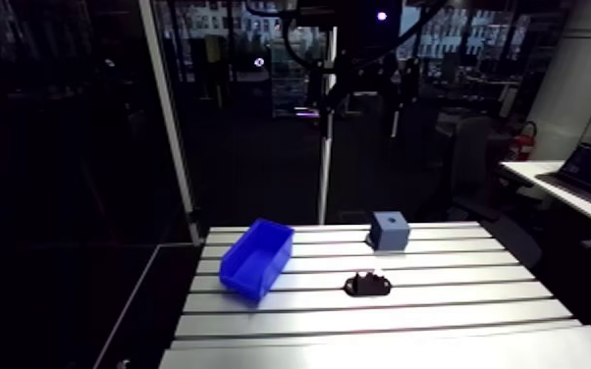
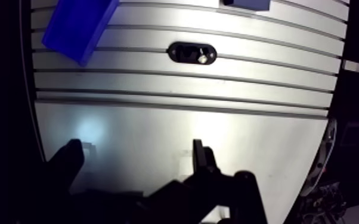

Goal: Pick up the M10 bolt and insert it into the hex recess until seated.

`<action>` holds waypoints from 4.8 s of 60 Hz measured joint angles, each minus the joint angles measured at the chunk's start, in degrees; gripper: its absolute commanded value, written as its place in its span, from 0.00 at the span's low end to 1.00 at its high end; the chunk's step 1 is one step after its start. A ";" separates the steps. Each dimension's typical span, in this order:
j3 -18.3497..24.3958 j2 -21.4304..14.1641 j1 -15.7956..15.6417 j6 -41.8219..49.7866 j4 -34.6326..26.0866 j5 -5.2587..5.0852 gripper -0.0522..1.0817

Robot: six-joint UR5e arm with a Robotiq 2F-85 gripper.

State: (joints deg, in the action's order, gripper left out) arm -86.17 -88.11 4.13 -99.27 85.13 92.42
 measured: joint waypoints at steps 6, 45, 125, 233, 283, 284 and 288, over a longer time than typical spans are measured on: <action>-0.03 -0.01 0.02 0.00 0.01 -0.02 0.06; -4.41 -0.30 1.80 0.28 5.11 0.02 0.06; -32.54 2.52 11.07 7.36 44.90 -4.35 0.06; -36.23 10.22 11.25 6.36 55.95 -3.89 0.33; -36.14 11.55 11.31 6.41 56.44 -3.96 0.37; -36.14 11.56 11.33 6.42 56.44 -3.96 0.37; -36.17 11.57 11.39 6.44 56.45 -3.96 0.37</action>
State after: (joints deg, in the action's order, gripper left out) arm -122.35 -76.54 15.52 -92.83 141.58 88.46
